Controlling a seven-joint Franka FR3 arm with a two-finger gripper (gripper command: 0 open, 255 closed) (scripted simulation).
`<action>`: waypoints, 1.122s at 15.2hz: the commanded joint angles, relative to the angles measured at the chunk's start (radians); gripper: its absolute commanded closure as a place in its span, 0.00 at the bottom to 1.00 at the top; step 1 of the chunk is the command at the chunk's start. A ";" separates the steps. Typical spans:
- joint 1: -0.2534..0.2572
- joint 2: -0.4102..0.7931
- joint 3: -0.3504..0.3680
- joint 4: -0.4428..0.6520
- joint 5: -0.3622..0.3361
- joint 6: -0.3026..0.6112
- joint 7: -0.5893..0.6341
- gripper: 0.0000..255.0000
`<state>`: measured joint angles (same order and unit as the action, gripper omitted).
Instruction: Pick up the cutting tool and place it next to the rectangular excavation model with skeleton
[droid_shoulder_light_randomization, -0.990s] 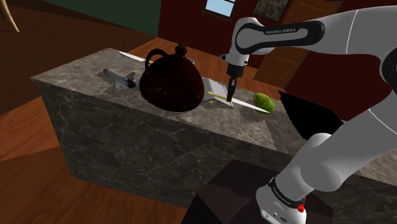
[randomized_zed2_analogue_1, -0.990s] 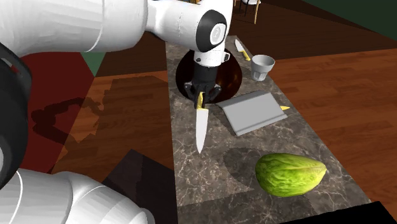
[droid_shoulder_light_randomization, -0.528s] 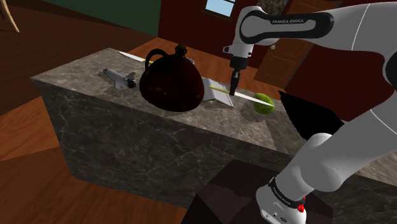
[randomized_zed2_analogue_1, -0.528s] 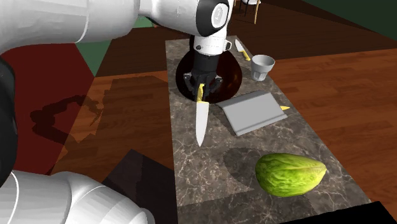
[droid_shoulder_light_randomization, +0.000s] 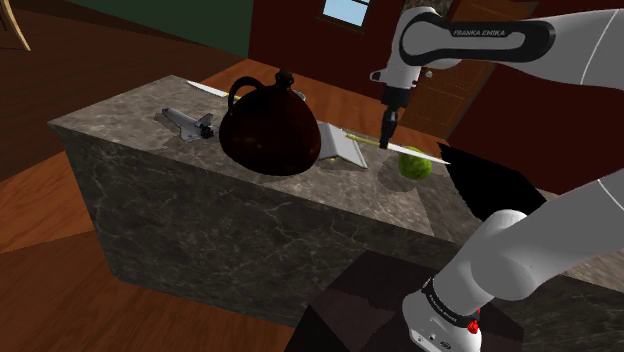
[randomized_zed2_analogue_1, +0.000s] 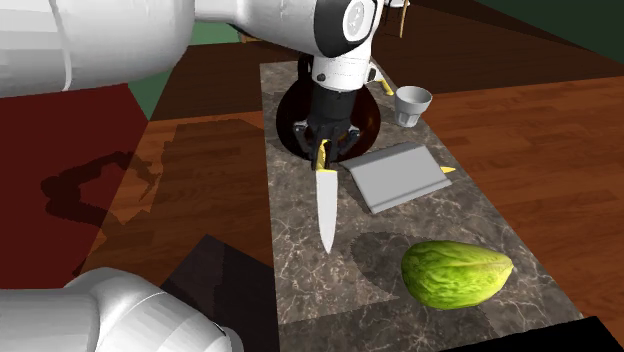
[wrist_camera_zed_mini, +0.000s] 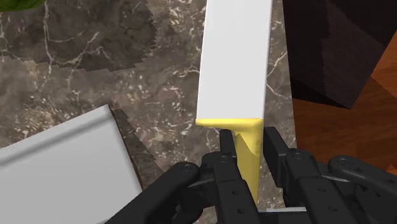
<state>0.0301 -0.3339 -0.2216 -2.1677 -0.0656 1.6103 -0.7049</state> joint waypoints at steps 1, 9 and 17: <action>-0.020 -0.050 -0.021 -0.048 -0.026 0.000 -0.030 1.00; -0.112 -0.222 -0.117 -0.170 -0.145 -0.036 -0.167 1.00; -0.166 -0.288 -0.186 -0.255 -0.223 -0.003 -0.242 1.00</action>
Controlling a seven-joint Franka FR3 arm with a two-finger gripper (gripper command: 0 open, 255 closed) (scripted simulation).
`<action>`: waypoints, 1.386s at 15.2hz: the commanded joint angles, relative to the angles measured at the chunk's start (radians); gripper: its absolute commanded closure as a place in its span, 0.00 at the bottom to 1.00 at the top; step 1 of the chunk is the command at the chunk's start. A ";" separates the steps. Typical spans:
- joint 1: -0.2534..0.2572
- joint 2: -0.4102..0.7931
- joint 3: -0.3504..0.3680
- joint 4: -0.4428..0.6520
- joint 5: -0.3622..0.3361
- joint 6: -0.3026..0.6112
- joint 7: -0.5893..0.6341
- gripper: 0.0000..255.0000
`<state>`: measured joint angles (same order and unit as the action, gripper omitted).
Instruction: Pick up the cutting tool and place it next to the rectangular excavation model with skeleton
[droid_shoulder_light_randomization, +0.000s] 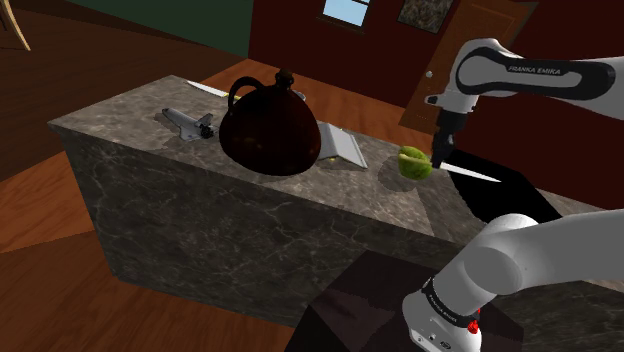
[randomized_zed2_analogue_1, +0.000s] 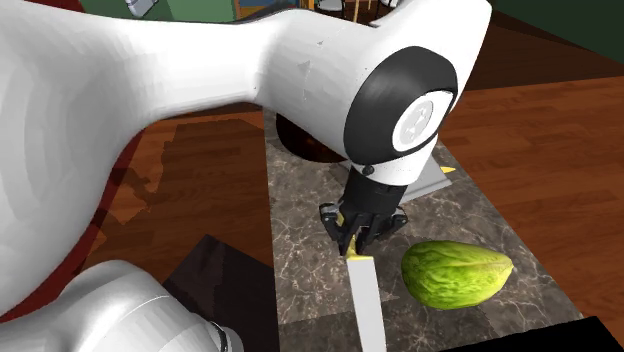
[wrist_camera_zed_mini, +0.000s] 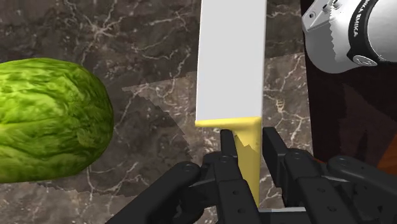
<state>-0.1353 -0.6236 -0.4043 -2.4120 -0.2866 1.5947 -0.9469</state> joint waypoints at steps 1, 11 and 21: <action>-0.001 0.003 -0.006 -0.023 -0.005 0.027 0.001 1.00; -0.006 0.033 -0.039 -0.136 -0.026 0.169 0.010 1.00; -0.006 0.094 -0.078 -0.229 -0.047 0.323 0.015 1.00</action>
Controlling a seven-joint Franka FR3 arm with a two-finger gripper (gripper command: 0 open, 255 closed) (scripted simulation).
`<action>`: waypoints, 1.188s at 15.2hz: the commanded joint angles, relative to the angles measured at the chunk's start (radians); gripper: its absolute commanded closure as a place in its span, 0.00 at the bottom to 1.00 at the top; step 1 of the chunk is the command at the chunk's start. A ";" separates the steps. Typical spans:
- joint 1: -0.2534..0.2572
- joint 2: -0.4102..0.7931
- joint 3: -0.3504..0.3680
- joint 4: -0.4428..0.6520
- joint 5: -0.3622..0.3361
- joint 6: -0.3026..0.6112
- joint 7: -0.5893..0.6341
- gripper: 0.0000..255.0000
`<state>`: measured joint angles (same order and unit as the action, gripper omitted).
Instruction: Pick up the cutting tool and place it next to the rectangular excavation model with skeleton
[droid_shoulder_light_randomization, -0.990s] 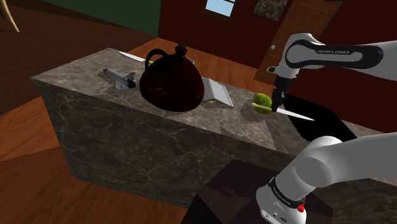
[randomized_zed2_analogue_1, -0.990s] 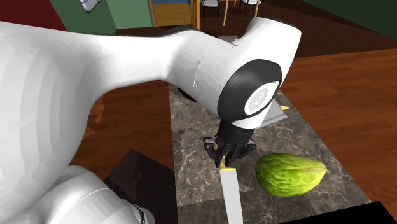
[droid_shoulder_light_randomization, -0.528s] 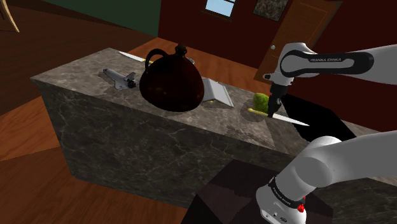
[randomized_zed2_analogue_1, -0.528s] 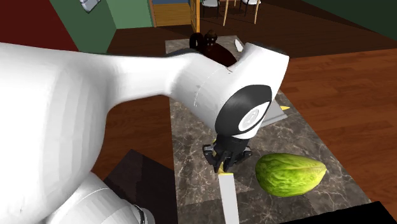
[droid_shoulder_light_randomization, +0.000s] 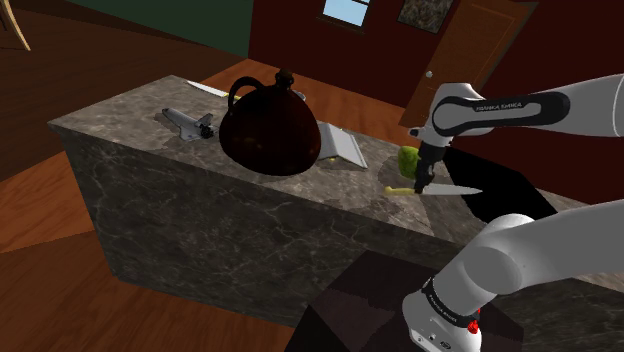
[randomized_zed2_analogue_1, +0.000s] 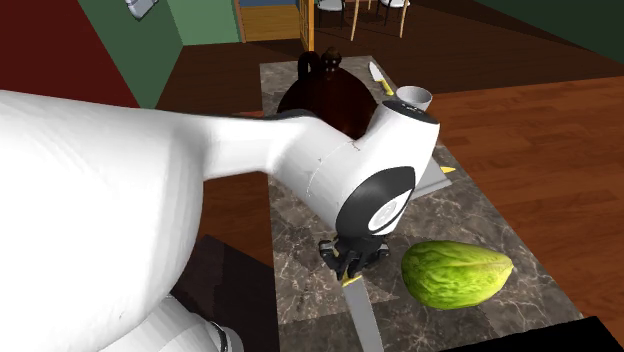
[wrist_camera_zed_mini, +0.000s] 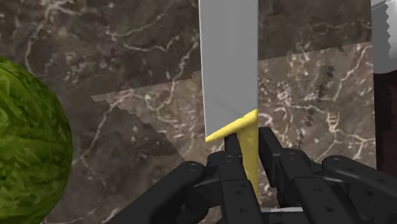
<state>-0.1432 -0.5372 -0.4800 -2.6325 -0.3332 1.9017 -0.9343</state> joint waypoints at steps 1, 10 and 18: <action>0.002 0.016 -0.007 -0.017 -0.002 0.033 0.003 1.00; 0.004 0.065 -0.029 -0.056 -0.010 0.121 0.003 1.00; 0.003 0.064 -0.028 -0.056 -0.010 0.120 0.003 0.00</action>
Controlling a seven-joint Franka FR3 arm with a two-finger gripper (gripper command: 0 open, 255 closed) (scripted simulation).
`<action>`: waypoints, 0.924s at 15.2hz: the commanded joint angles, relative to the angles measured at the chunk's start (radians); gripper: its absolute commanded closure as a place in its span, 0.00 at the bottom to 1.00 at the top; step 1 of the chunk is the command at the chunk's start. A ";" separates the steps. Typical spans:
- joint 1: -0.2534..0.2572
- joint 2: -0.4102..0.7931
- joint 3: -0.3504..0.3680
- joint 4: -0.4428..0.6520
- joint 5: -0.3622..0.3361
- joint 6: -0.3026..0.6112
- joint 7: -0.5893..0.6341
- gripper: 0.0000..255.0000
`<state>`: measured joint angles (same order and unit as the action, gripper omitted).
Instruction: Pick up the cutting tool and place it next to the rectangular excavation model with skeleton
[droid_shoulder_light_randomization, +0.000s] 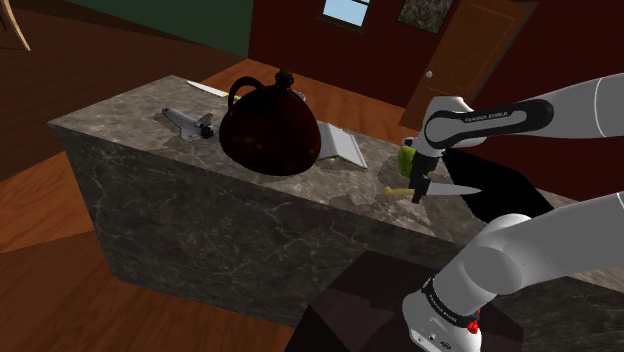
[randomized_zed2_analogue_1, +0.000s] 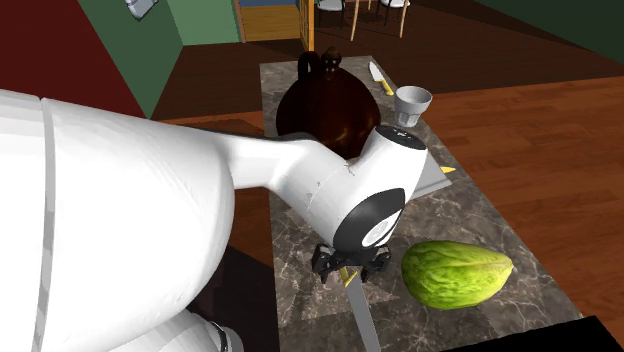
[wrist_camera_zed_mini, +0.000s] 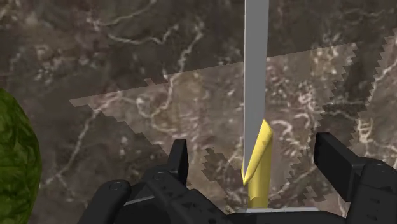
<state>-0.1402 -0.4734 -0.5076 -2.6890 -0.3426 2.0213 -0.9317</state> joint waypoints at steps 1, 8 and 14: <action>0.000 0.000 0.000 0.000 0.000 0.000 0.000 0.00; 0.012 -0.040 0.035 0.102 0.030 -0.141 -0.002 0.00; 0.012 -0.040 0.035 0.102 0.030 -0.141 -0.002 0.00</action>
